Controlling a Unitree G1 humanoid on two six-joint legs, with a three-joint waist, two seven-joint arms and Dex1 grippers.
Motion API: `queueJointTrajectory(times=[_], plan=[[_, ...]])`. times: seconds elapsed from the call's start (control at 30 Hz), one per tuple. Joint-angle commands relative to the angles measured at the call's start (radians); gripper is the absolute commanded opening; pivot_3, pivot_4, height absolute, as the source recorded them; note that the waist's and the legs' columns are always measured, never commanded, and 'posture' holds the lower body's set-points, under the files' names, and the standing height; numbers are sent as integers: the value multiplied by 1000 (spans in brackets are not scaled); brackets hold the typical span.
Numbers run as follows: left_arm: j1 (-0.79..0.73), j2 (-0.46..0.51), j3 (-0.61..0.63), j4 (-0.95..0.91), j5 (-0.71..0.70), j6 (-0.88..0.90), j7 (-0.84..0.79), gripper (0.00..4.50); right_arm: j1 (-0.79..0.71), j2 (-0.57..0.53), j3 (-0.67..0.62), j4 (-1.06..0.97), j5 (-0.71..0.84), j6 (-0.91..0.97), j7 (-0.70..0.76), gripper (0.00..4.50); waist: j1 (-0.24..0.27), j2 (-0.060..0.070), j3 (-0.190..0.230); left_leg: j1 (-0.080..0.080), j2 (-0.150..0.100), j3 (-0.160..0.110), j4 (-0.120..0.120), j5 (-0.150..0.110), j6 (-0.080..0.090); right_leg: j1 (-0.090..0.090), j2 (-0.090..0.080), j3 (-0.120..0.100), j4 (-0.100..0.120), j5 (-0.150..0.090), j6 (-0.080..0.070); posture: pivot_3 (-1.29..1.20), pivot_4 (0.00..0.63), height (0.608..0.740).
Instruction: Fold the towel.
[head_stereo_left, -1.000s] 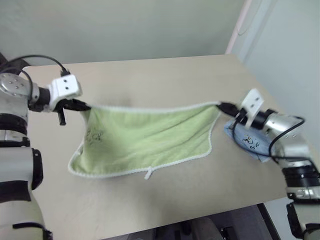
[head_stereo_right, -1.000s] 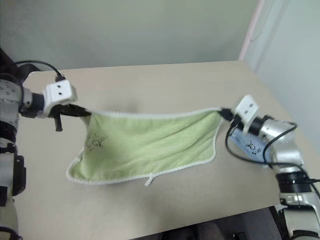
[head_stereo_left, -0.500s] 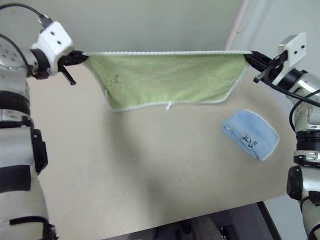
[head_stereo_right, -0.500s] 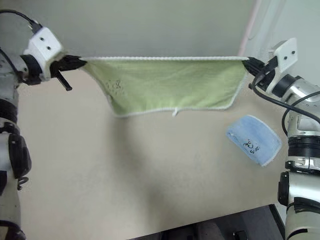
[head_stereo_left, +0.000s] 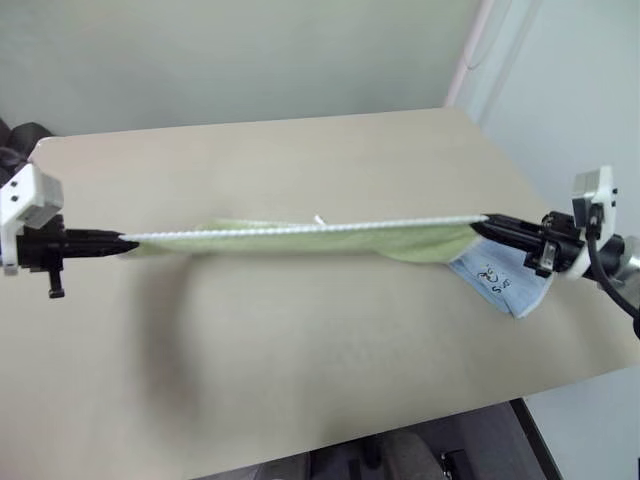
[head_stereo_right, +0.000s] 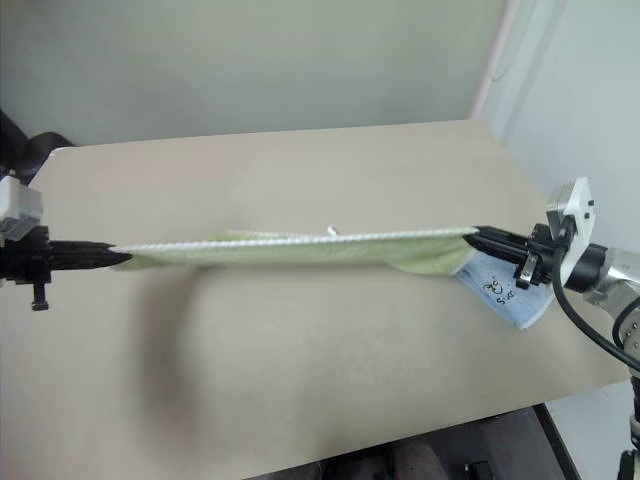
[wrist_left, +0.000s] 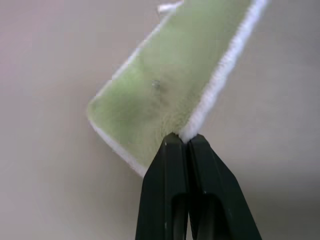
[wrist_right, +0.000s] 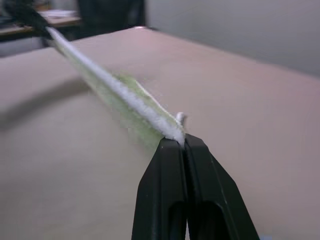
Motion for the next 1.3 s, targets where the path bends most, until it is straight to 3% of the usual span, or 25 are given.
queueJointTrajectory(times=[0.03,0.13,0.23,0.43,0.63,0.8,0.97,1.17,1.3], plan=[[32,43,95,-85,-46,70,-22,18,5,-28,-65,-44,56,27,0,0,3,0,0,0,0,0,0,-1,-1,0,0,1,0,-1,-1,0,150,740],[253,35,226,-173,-44,78,-31,18,71,-47,-51,-94,122,79,60,0,0,7,-5,-1,-1,0,0,-1,-1,0,0,2,0,-2,-1,0,150,740],[343,30,255,-219,-25,69,-3,18,116,-39,-9,-144,153,112,68,0,-2,7,-7,-1,0,0,-2,-1,-2,-2,1,2,3,-2,0,0,150,740],[392,4,204,-266,-1,51,21,18,185,15,89,-206,169,162,18,0,-3,2,-10,4,1,0,-4,-2,-5,-4,1,2,16,-10,-2,0,150,740],[352,-4,142,-244,30,34,-1,18,290,1,58,-293,280,223,22,0,-1,1,-12,3,0,0,-4,-3,-7,-5,1,2,16,-12,-2,0,150,740],[262,-4,81,-166,71,-8,-23,18,351,-10,12,-328,351,242,-8,0,0,1,-13,2,0,0,-4,-4,-8,-5,1,2,16,-18,-4,0,150,740],[27,-82,-52,3,205,-109,63,18,310,-7,11,-236,330,246,-72,0,2,1,-13,1,0,0,-2,-4,-8,-6,1,3,16,-19,-5,0,150,740],[-211,-178,-147,213,315,-235,78,18,241,6,59,-109,181,184,-116,0,7,0,-13,1,0,0,-2,-1,-4,-6,1,2,18,-18,-5,0,150,740],[-386,-222,-181,372,376,-296,116,18,91,10,92,36,52,103,-129,0,5,0,-13,0,0,0,0,5,7,-6,-1,2,17,-9,0,0,150,740]])
